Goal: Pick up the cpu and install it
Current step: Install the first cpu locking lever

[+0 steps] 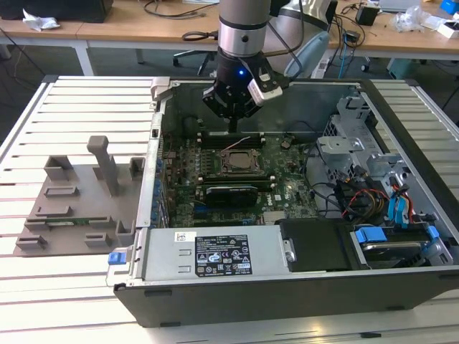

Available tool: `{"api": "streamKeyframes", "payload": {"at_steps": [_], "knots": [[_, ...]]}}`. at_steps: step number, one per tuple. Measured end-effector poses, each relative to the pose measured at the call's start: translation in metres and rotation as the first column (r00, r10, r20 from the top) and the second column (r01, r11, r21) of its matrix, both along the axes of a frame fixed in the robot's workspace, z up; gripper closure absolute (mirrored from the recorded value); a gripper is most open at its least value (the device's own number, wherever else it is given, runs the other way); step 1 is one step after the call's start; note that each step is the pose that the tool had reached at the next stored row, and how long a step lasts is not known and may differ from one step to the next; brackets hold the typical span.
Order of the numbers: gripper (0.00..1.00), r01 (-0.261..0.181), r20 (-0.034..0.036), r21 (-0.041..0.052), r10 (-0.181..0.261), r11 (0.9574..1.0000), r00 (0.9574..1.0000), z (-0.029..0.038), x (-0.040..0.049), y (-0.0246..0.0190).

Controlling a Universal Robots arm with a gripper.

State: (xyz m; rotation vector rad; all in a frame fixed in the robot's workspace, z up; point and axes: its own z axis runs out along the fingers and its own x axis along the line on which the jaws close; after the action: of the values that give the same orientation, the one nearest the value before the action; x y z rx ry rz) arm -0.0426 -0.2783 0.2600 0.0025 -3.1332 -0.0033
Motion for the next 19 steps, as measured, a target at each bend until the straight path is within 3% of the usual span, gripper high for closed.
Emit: {"api": "streamKeyframes", "payload": {"at_steps": [6,13,17,19], "knots": [[0.89,0.000,0.0001,0.0002,0.000,1.0000,1.0000,-0.0005,0.0001,0.0001],[0.89,0.000,0.0000,0.0014,0.000,1.0000,1.0000,-0.0080,0.0003,-0.0002],[0.89,0.000,0.0001,0.0205,0.000,0.9998,1.0000,-0.0115,0.0004,-0.0036],[0.89,0.000,0.0000,0.0434,0.000,0.9991,1.0000,-0.0138,0.0005,-0.0088]]}}
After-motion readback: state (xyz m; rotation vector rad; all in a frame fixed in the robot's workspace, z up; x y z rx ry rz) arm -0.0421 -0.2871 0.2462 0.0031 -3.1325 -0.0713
